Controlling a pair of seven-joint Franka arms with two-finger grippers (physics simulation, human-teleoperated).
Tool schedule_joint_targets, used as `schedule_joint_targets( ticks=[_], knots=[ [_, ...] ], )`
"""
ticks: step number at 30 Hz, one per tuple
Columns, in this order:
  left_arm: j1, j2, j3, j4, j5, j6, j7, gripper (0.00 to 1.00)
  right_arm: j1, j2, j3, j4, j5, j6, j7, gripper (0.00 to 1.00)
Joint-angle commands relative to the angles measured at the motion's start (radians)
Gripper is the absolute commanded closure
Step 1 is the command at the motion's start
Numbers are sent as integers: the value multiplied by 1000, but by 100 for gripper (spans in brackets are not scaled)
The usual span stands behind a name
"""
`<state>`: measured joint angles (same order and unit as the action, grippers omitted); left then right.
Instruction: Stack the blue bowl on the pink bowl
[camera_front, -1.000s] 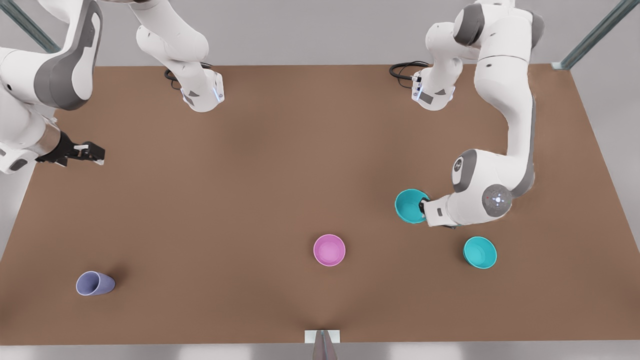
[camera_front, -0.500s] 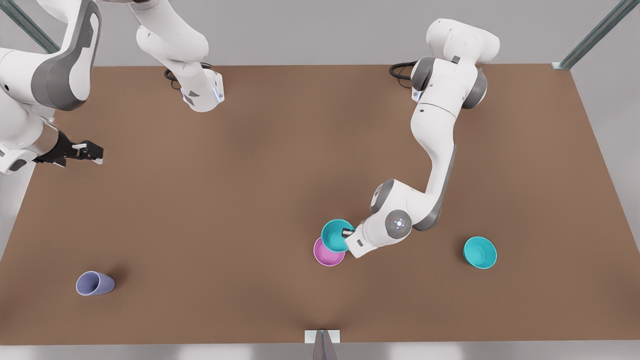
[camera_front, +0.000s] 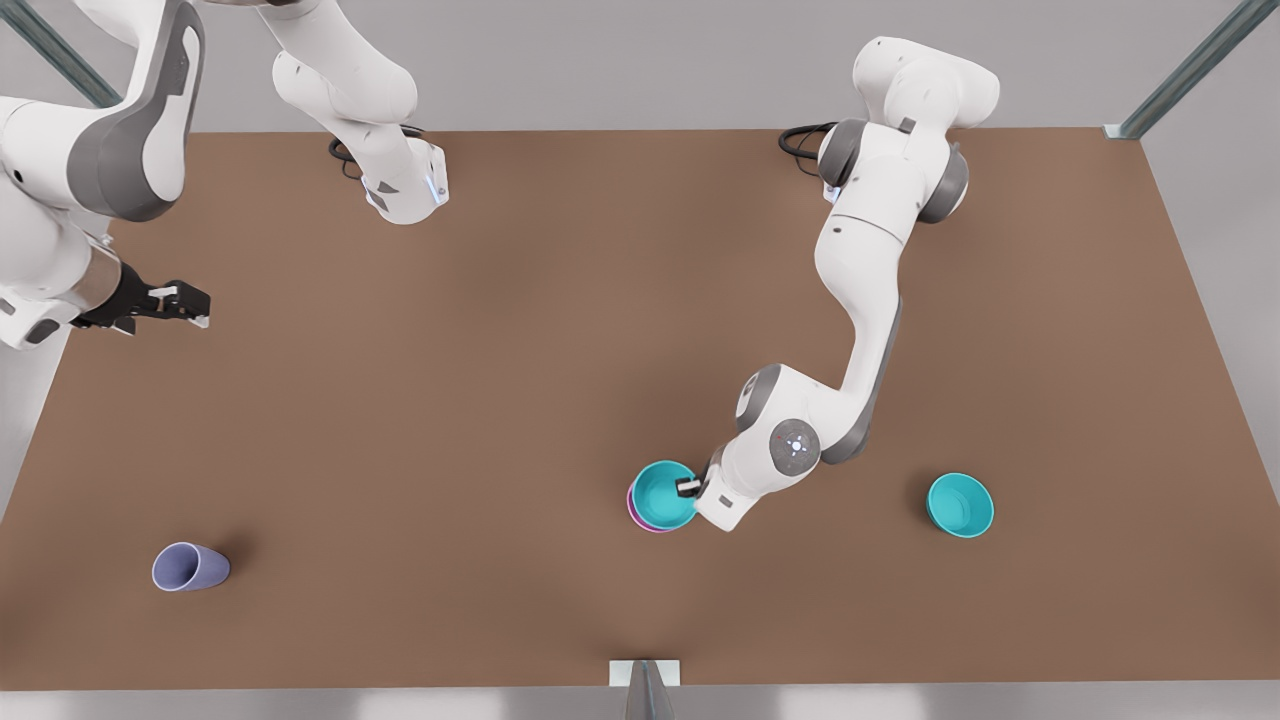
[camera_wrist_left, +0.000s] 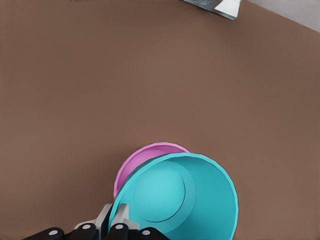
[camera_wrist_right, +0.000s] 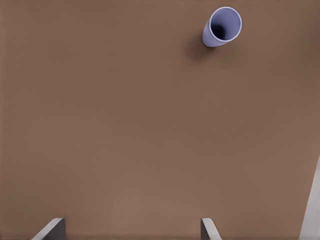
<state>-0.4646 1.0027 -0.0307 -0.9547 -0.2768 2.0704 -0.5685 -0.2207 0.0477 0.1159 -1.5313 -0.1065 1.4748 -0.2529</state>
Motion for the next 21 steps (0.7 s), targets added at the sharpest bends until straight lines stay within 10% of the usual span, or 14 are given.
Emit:
schedule_joint_targets(
  ticks=[1,18,19,21],
  knots=[
    [0,1,-1,1,-4,36,-243,79,-5,0,1,0,1,-1,-14,0],
    [-12,33,0,-9,-2,23,-241,79,-5,3,1,2,1,-1,-14,0],
    [-12,33,-1,-7,-4,23,-238,9,-5,3,1,2,1,-1,-14,0],
    [-11,30,0,-7,-4,20,-237,0,-5,3,1,0,1,-1,-14,0]
  ],
)
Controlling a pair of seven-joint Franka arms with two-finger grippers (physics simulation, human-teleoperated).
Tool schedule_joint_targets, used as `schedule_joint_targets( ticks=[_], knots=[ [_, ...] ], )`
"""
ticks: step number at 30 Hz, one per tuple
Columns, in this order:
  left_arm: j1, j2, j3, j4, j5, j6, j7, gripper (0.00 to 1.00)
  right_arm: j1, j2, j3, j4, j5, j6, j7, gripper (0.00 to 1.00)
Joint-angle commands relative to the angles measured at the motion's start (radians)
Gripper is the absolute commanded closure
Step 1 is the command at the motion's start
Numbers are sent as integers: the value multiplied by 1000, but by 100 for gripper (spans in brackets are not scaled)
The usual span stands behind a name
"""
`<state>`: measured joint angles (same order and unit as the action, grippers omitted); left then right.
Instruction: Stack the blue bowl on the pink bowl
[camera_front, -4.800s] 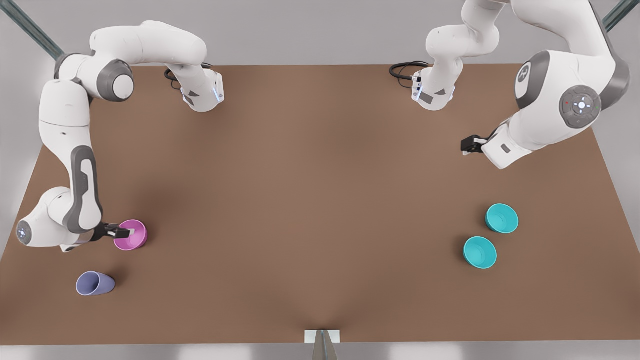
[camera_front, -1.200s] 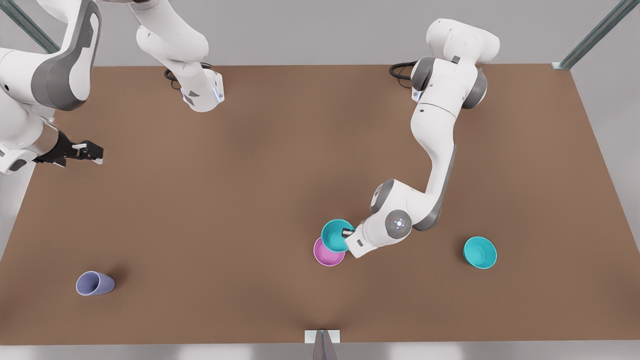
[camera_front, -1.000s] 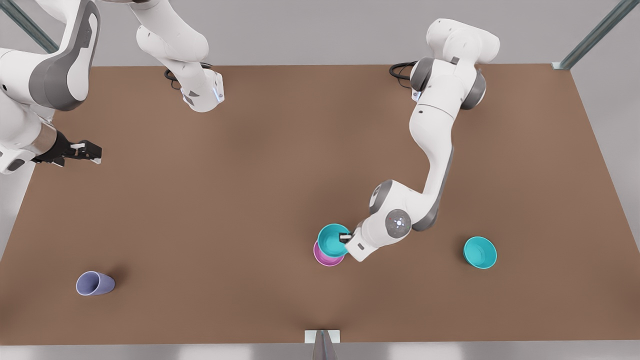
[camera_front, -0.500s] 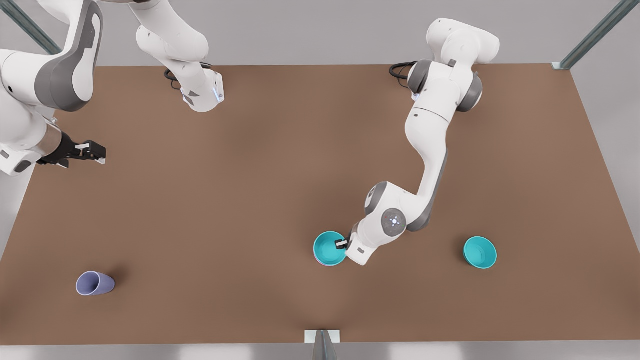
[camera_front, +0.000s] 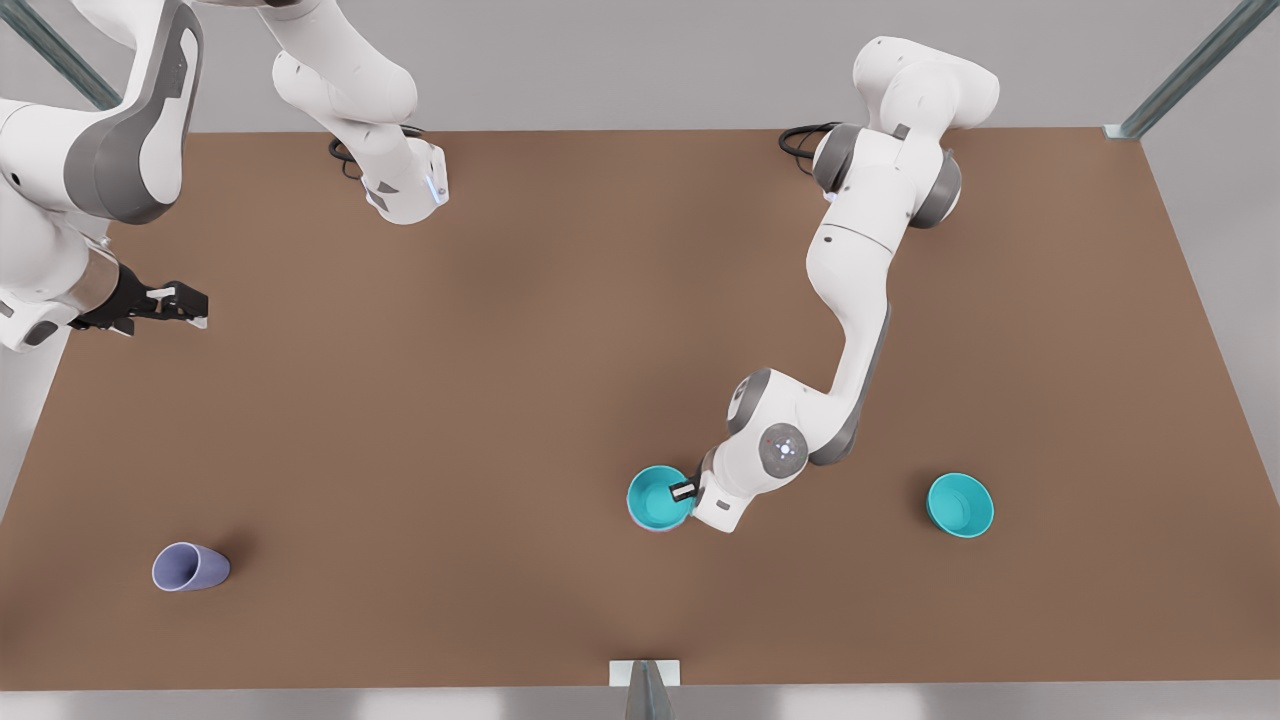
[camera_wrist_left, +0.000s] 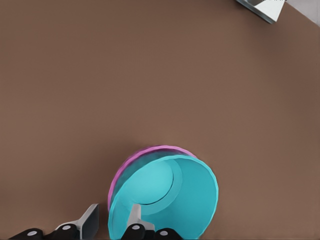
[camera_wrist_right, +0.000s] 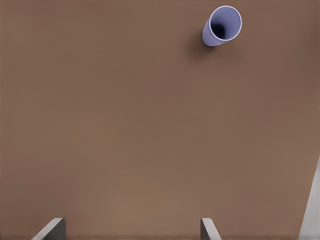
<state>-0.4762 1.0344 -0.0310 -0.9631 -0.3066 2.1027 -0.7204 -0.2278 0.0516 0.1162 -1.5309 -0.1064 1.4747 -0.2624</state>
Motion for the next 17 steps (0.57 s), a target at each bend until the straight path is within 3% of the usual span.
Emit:
schedule_joint_targets(
  ticks=[1,3,5,7,10,11,17],
  knots=[
    [7,-10,3,1,32,-67,-79,0,2,-1,0,1,1,-1,-5,0],
    [97,-133,8,3,101,-344,36,0,2,-1,0,1,1,-1,-5,0],
    [223,-378,16,6,300,-719,392,0,2,-1,2,1,1,-1,-5,0],
    [252,-470,22,7,388,-862,524,0,2,-1,0,1,1,-1,-5,0],
    [245,-606,37,-20,431,-945,695,0,2,-1,0,1,1,-1,-5,0],
    [312,-858,20,-346,390,-779,710,0,2,-1,0,1,1,-1,-5,0],
    [310,-873,22,-344,360,-814,710,0,2,-1,0,0,1,-1,-5,0]
  ],
)
